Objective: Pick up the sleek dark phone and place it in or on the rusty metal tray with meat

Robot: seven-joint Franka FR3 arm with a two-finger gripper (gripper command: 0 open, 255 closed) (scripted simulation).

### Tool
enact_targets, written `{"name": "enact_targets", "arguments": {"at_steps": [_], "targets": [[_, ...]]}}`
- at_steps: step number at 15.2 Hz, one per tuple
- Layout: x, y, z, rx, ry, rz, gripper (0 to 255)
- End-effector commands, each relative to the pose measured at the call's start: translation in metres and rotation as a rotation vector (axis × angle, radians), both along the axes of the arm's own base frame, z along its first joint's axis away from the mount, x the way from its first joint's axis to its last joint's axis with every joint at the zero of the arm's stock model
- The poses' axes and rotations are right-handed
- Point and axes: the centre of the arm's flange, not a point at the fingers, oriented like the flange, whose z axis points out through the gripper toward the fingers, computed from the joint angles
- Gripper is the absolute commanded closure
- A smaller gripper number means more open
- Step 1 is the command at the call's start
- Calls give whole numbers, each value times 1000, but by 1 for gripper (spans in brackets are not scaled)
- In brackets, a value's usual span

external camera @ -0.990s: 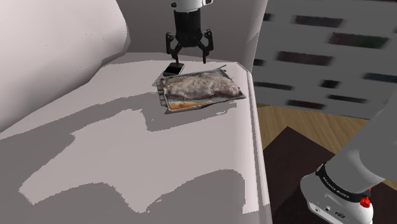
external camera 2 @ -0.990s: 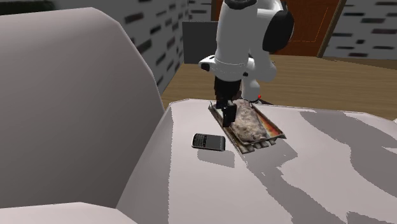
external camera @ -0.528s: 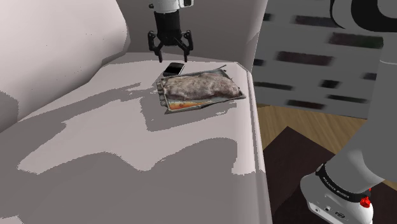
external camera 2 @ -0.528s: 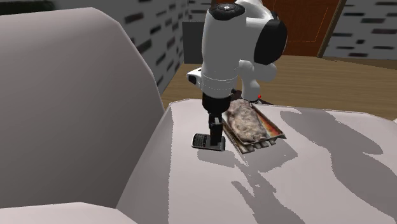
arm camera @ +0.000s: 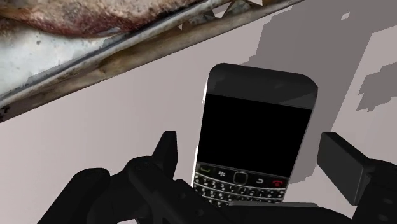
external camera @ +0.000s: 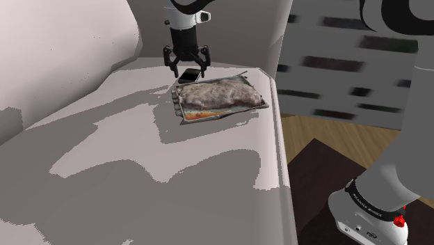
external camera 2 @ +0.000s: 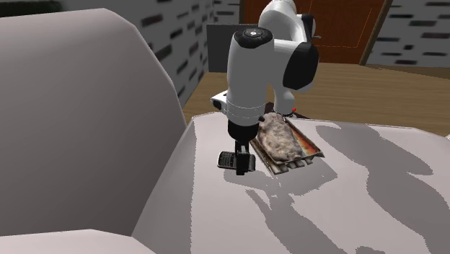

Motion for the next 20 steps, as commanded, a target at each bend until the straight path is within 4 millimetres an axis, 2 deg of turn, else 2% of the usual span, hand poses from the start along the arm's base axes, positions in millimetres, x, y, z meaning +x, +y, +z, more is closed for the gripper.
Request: {"name": "enact_targets", "arguments": {"at_steps": [1,6,7,16,20], "targets": [[0,0,-2,0,0,0,0],[0,0,-2,0,0,0,0],[0,0,-2,0,0,0,255],[0,0,-2,0,0,0,255],[0,0,19,0,0,0,255]]}}
